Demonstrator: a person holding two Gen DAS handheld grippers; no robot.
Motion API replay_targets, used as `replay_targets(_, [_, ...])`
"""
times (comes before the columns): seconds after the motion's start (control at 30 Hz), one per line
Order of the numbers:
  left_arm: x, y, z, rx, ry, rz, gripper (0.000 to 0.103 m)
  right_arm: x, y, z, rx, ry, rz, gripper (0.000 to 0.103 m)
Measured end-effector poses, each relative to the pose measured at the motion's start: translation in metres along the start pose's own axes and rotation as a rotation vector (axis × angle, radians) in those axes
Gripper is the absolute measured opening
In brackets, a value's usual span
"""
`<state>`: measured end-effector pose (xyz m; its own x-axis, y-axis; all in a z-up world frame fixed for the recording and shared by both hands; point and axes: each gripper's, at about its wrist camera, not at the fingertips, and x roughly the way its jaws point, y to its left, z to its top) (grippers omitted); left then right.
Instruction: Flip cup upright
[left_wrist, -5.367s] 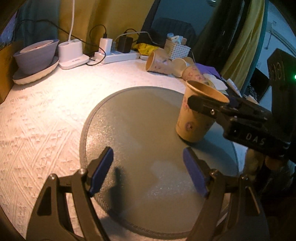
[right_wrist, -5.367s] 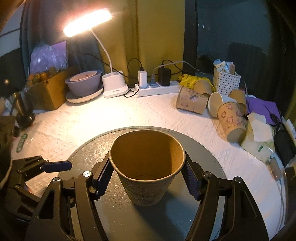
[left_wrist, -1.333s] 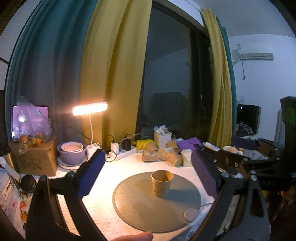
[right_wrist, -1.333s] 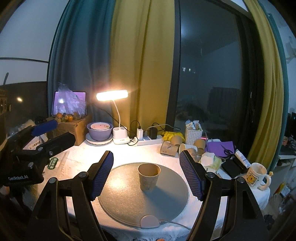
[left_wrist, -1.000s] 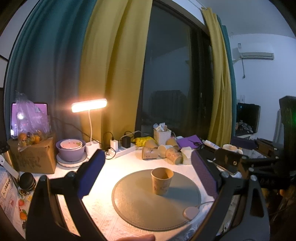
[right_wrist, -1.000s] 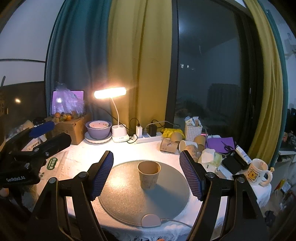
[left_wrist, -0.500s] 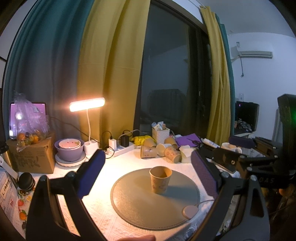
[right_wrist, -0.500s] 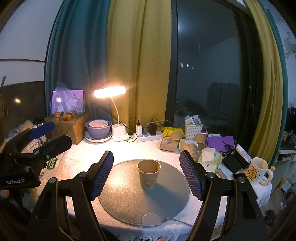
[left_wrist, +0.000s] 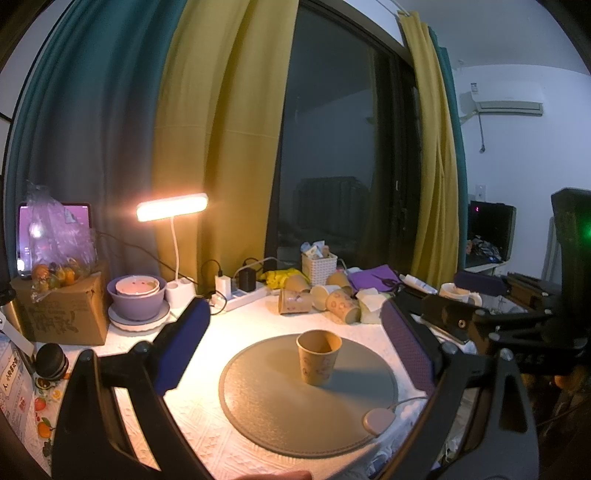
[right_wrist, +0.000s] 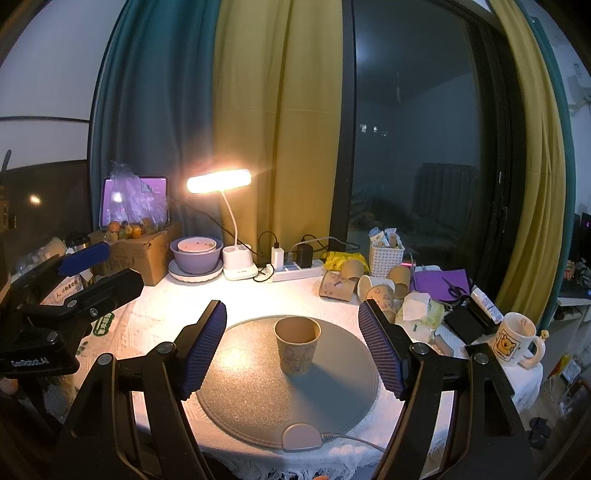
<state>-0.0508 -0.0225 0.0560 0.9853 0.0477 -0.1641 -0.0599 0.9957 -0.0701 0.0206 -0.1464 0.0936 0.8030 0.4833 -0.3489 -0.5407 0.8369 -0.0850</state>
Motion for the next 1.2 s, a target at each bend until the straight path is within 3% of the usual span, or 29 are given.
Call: replay_targets(1.2, [0.0016, 0.0047, -0.0008, -0.001, 0.008, -0.001, 0.095, -0.0039, -0.0025, -0.0056, 0.003, 0.000, -0.013, 0.077])
